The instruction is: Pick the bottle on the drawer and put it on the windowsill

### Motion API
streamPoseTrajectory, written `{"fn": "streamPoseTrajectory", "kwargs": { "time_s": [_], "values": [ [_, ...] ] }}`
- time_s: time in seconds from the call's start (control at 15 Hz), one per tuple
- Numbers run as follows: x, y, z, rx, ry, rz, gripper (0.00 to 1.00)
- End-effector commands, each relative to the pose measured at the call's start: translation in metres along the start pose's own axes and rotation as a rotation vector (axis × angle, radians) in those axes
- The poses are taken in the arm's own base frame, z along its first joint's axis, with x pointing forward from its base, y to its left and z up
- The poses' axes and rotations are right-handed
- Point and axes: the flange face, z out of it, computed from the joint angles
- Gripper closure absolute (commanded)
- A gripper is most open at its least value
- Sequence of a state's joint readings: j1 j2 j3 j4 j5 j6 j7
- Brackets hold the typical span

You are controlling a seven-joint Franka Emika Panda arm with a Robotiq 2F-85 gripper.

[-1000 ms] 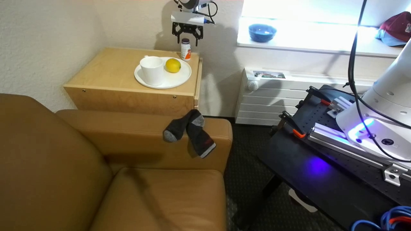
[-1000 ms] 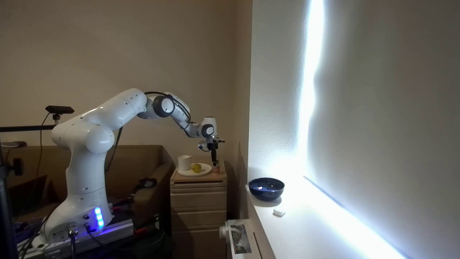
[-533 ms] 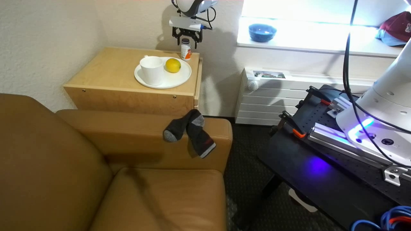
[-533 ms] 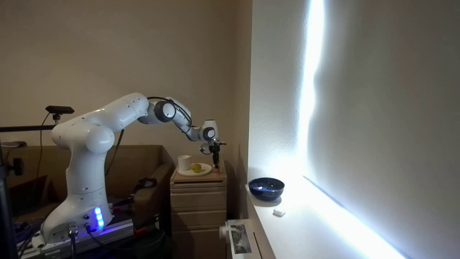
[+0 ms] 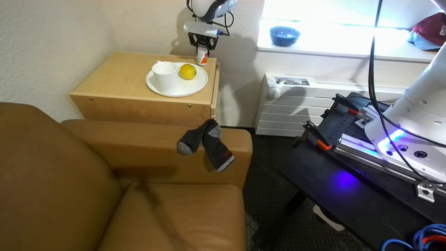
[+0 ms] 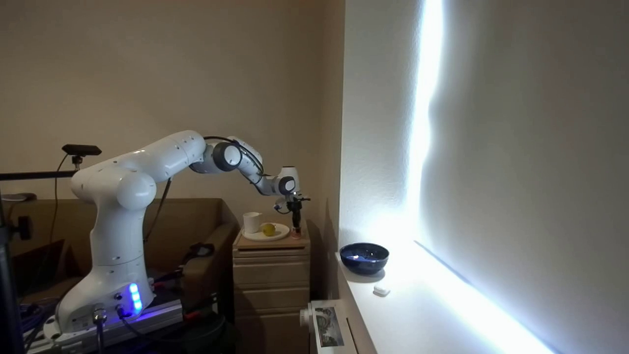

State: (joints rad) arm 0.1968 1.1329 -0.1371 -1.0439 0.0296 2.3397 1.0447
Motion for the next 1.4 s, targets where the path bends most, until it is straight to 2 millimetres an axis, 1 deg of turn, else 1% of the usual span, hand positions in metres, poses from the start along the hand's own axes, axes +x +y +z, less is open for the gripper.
{"fn": "streamPoseTrajectory", "kwargs": {
  "time_s": [0.0, 0.07, 0.13, 0.2, 0.33, 0.47, 0.6, 0.73, 0.87, 1.0, 1.07, 1.2, 1.33],
  "values": [
    [0.011, 0.003, 0.003, 0.025, -0.045, 0.044, 0.69],
    [0.013, 0.005, -0.001, 0.033, -0.069, 0.043, 0.69],
    [0.015, 0.008, -0.01, 0.03, -0.095, 0.029, 0.69],
    [0.016, 0.013, -0.024, 0.023, -0.118, -0.022, 0.69],
    [0.019, 0.035, -0.054, -0.06, -0.14, -0.105, 0.69],
    [0.023, 0.052, -0.075, -0.134, -0.153, -0.153, 0.69],
    [0.021, 0.071, -0.102, -0.212, -0.176, -0.2, 0.69],
    [0.019, 0.092, -0.125, -0.288, -0.17, -0.216, 0.69],
    [0.019, 0.111, -0.142, -0.301, -0.169, -0.186, 0.69],
    [0.02, 0.133, -0.154, -0.286, -0.17, -0.092, 0.69],
    [0.022, 0.147, -0.158, -0.277, -0.18, -0.013, 0.69],
    [0.021, 0.176, -0.161, -0.288, -0.201, 0.109, 0.69],
    [0.019, 0.212, -0.157, -0.328, -0.223, 0.221, 0.69]
  ]
}}
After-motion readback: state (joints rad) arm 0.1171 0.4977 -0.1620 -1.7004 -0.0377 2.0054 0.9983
